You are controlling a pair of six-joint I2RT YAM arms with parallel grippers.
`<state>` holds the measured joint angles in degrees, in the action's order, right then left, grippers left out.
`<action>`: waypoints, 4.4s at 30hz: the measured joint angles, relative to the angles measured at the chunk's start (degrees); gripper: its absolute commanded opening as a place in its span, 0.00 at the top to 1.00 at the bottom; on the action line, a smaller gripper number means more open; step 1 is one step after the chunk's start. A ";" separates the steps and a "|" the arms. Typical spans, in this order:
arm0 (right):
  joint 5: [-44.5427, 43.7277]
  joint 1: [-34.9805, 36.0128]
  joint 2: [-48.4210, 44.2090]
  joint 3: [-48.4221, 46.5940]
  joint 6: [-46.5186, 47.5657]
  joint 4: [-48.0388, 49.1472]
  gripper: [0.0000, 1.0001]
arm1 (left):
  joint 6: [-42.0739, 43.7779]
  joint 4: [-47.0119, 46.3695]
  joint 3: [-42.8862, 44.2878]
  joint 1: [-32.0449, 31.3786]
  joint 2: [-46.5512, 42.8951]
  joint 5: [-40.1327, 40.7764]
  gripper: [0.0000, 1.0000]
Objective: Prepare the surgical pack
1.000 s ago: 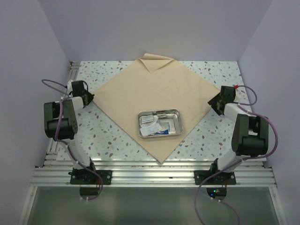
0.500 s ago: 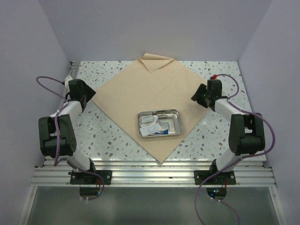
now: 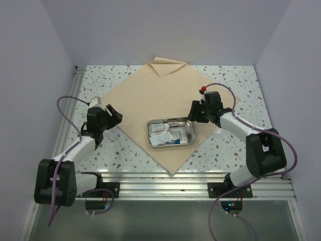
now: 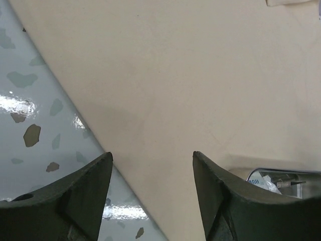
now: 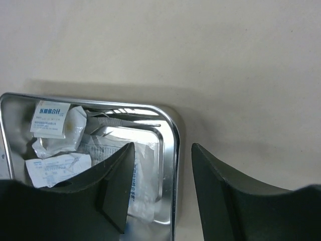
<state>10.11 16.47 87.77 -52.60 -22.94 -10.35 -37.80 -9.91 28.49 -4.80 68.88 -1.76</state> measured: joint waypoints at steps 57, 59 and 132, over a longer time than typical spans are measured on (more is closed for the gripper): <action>-18.23 25.20 -18.25 2.10 8.00 -12.02 0.47 | 5.40 -13.55 -12.55 0.07 -10.21 -8.48 0.00; -19.61 32.06 -18.93 4.90 7.32 -12.72 0.45 | 5.42 -13.55 -12.68 0.07 -10.91 -8.33 0.00; -5.97 25.57 1.86 -19.50 20.44 -18.34 1.00 | 9.94 -27.30 0.48 -19.26 11.82 -24.39 0.12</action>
<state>4.14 42.04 89.62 -72.10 -2.50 -28.69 -27.86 -37.21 28.97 -24.05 80.71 -26.15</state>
